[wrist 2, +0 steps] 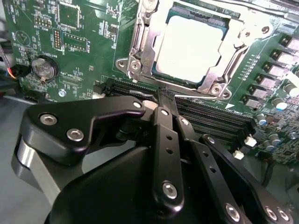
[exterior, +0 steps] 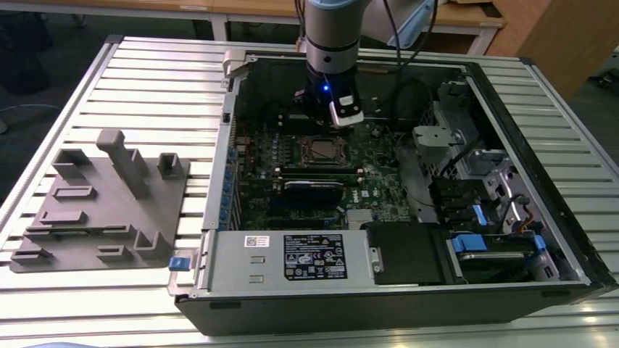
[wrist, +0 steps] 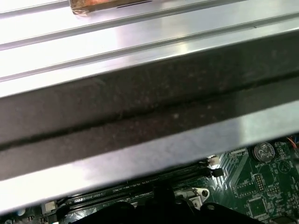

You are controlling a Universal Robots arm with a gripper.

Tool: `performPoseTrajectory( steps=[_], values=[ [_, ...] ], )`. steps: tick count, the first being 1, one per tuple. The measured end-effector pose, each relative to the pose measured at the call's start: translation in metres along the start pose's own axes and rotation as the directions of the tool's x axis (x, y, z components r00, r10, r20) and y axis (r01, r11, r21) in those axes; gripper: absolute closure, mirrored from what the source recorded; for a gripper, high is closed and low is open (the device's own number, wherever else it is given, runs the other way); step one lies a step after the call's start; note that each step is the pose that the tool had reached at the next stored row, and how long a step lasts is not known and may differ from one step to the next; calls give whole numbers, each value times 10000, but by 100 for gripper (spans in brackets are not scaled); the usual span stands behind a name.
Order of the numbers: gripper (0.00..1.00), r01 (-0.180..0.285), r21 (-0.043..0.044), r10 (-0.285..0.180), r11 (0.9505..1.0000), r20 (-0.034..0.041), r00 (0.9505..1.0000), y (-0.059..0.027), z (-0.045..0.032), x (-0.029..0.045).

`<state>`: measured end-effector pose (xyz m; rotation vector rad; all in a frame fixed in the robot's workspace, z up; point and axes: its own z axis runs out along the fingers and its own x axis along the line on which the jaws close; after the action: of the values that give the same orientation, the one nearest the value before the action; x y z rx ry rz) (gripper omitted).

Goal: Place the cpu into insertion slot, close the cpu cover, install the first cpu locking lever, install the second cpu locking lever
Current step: 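Install the first cpu locking lever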

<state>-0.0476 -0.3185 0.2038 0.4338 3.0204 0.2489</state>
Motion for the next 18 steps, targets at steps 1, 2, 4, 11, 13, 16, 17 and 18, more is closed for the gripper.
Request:
performPoseTrajectory(
  steps=[1, 2, 4, 11, 13, 16, 17, 18],
  values=[
    [89, -167, 11, 167, 9999, 29, 9999, 0, 0, 0],
    [89, -296, 18, 296, 9996, 53, 9995, 0, 0, 0],
    [89, -345, 23, 345, 9994, 62, 9994, 0, 0, 1],
    [89, -368, 31, 368, 9993, 80, 9993, -1, 12, 2],
    [89, -374, 37, 374, 9993, 109, 9992, -4, 29, 4],
    [89, -411, 45, 410, 9991, 151, 9990, -7, 49, 4],
    [89, -471, 50, 471, 9989, 161, 9988, -8, 50, 5],
    [89, -520, 52, 519, 9986, 169, 9985, -6, 50, 5]
  ],
)
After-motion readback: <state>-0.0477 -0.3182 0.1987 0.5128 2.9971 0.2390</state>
